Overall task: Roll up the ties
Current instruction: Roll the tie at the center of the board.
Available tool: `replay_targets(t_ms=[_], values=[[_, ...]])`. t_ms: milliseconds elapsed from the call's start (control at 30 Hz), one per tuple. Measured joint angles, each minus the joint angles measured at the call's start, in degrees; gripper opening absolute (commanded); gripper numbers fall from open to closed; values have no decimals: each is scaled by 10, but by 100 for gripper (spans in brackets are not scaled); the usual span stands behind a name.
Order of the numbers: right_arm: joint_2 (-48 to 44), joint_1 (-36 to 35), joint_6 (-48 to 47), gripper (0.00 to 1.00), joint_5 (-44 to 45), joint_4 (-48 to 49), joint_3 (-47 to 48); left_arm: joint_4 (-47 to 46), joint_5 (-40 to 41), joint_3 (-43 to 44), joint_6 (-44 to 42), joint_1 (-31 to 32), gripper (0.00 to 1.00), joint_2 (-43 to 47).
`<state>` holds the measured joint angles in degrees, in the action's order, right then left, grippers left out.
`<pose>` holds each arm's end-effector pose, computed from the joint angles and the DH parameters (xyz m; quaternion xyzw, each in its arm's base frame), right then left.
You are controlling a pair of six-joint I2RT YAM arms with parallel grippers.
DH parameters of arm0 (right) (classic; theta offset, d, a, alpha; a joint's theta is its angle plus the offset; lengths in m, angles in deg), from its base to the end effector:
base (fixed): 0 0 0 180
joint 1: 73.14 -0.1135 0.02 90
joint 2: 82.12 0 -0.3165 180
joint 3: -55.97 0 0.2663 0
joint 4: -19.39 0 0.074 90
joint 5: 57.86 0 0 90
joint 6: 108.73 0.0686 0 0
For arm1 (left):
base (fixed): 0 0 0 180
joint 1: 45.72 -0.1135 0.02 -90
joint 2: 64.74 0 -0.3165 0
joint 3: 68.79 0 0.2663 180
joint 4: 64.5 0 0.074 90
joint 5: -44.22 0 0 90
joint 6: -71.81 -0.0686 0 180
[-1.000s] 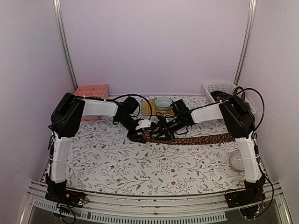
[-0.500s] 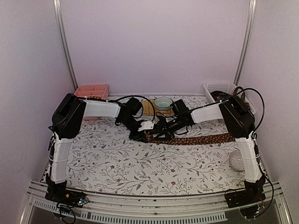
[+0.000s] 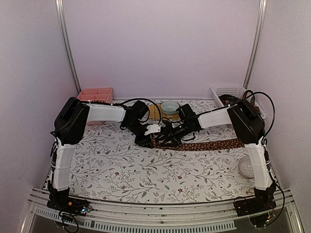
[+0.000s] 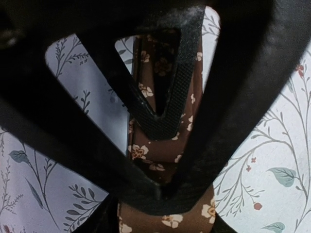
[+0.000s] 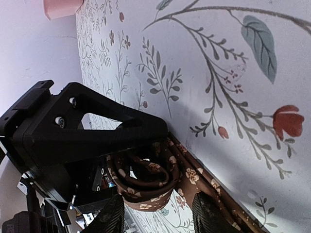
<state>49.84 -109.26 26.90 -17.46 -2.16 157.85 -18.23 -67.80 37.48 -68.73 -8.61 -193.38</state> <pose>0.4018 0.3579 0.1225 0.0663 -0.8658 -0.4948 0.0337 0.3944 -0.3306 0.1312 0.6935 0.6714 -0.1651 0.2026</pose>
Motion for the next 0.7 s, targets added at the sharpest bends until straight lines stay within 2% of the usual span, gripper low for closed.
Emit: replay_targets(t_ms=[133,500,700], values=[[0,0,13,48,-3,10,-2,3,2,1,10,1,43,0],[0,1,87,47,-32,103,-42,19,8,16,22,5,41,-7],[0,1,130,37,-45,151,-57,19,9,16,28,7,40,-7]])
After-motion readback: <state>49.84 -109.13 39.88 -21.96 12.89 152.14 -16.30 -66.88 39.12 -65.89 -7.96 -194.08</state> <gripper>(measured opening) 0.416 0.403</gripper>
